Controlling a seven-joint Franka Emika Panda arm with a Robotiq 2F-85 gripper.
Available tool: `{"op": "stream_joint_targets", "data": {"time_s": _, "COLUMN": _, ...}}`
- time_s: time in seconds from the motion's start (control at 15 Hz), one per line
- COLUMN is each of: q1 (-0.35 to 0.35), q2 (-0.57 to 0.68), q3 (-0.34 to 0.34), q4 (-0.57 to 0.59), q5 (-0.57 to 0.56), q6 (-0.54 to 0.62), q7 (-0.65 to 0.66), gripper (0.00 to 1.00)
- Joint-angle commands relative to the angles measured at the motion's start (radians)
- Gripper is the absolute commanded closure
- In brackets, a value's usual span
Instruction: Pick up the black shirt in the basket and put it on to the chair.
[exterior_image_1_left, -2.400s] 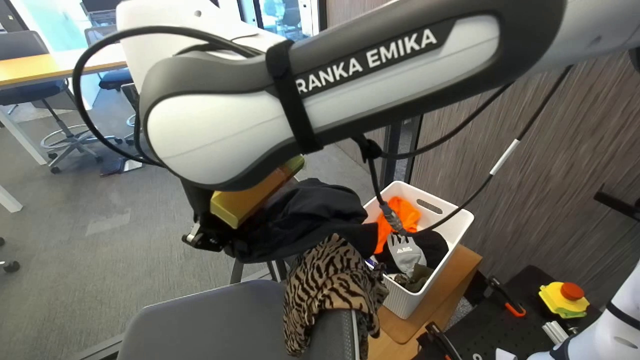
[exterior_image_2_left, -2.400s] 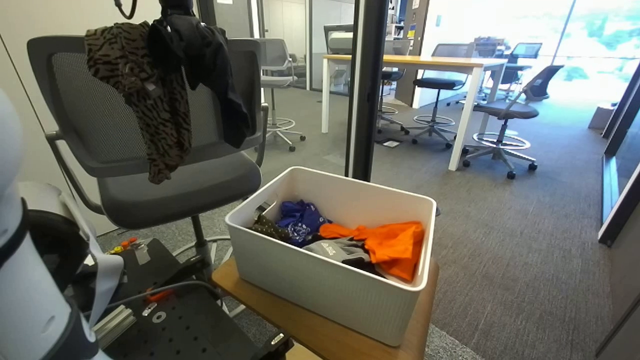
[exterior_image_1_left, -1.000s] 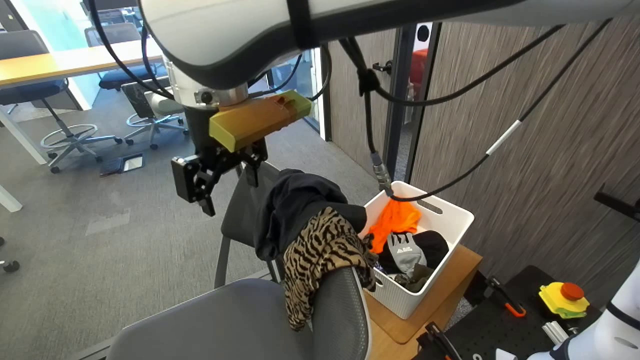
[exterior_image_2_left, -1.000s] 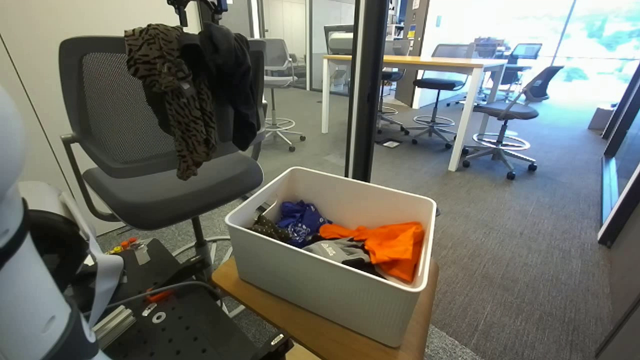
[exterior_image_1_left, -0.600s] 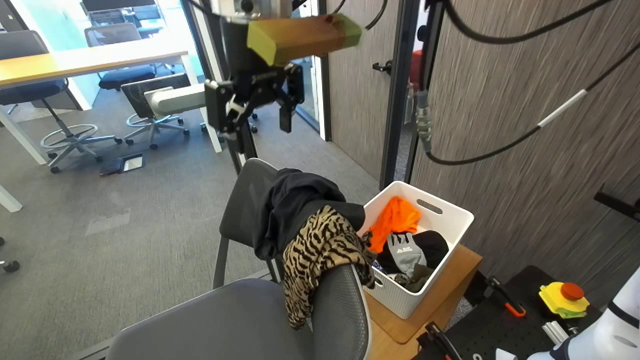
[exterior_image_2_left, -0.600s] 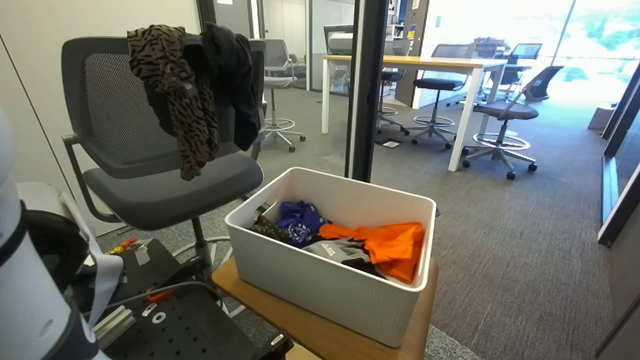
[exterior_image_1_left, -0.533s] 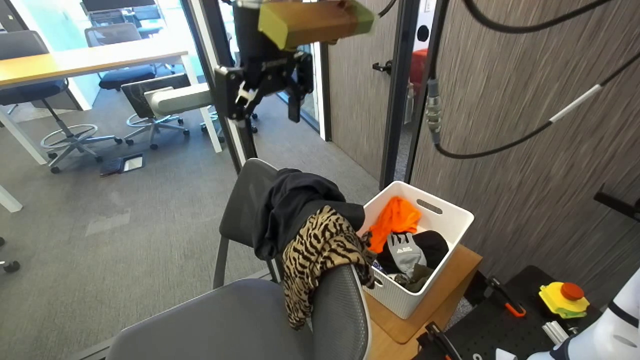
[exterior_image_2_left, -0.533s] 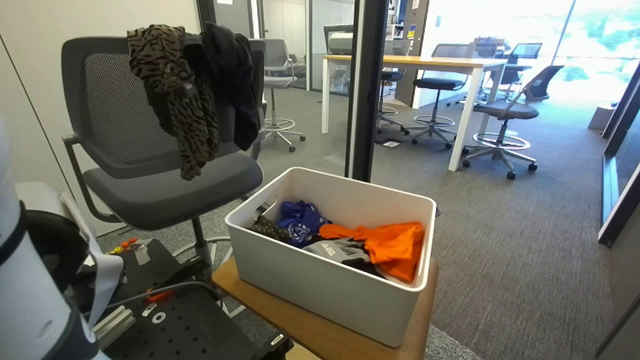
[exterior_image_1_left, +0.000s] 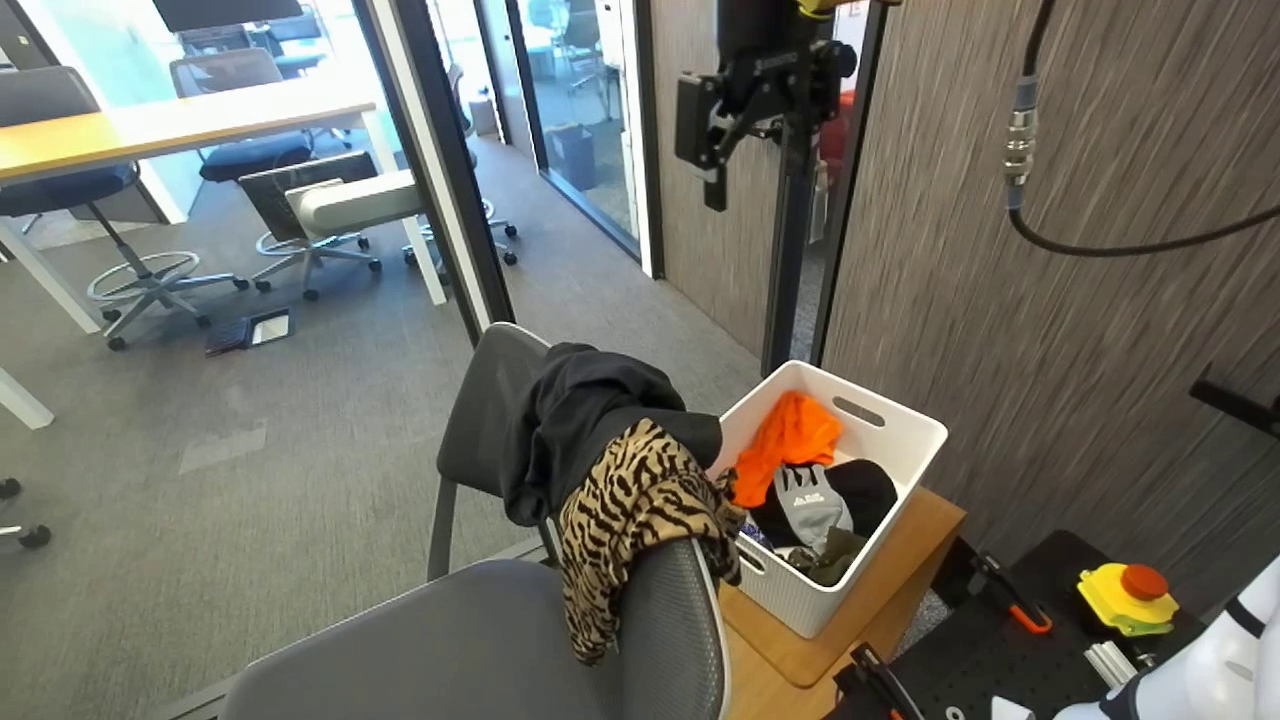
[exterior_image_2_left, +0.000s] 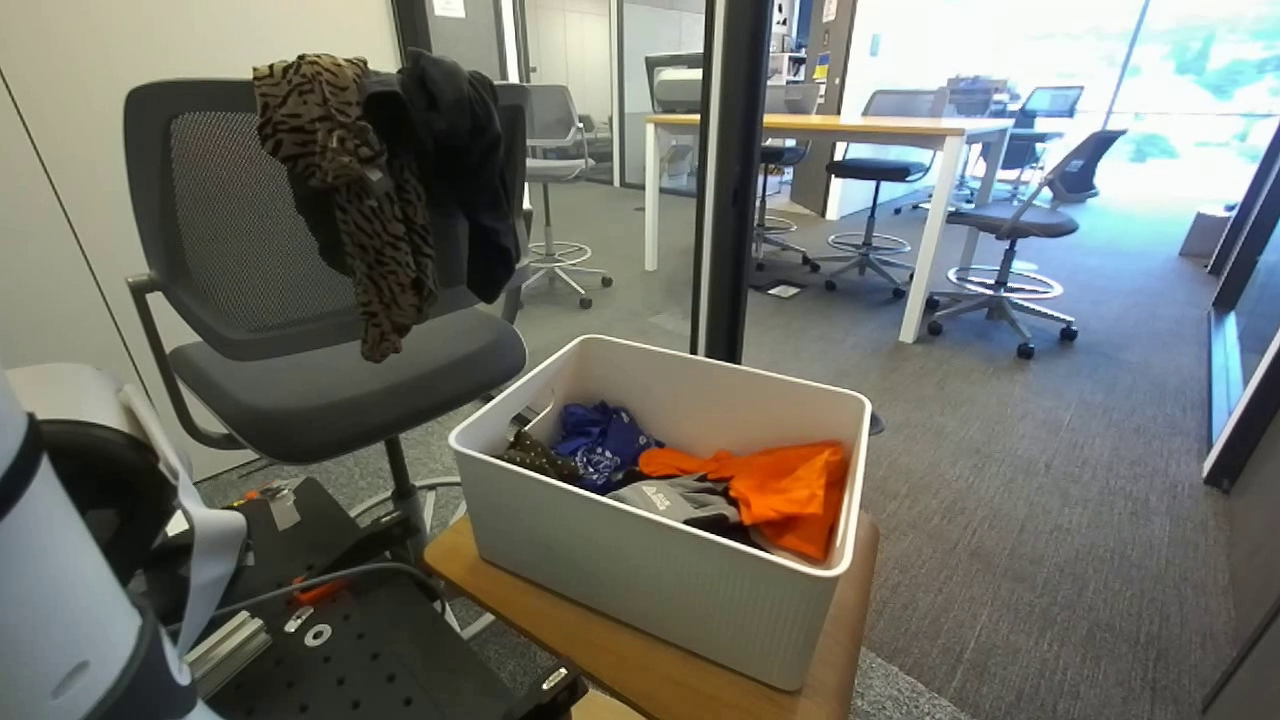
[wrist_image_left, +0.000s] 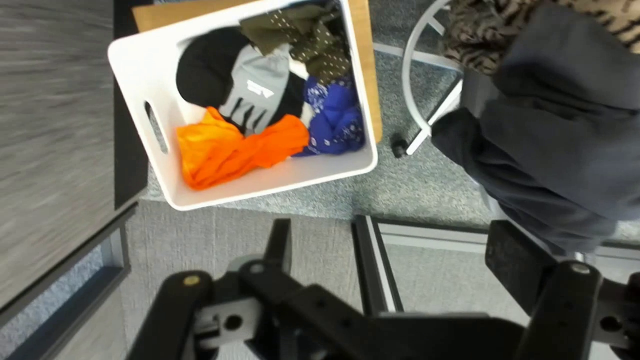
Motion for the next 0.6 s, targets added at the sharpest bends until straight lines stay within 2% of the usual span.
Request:
{"op": "stream_joint_targets", "data": {"time_s": 0.0, "q1": -0.039, "q2": -0.161, "q3": -0.039, "q4": -0.2, "q5": -0.026, "q6": -0.058, "q7": -0.086, "gripper": 0.0}}
{"op": "stream_joint_targets", "data": {"time_s": 0.33, "q1": -0.067, "q2": -0.379, "q3": -0.095, "q4": -0.454, "q5": -0.027, "q6": -0.1, "q7": -0.184, "gripper": 0.0}}
{"op": "stream_joint_targets", "data": {"time_s": 0.53, "q1": -0.08, "q2": -0.496, "q3": -0.119, "q4": -0.562, "q5": -0.029, "q6": -0.114, "q7": -0.205, "gripper": 0.0}}
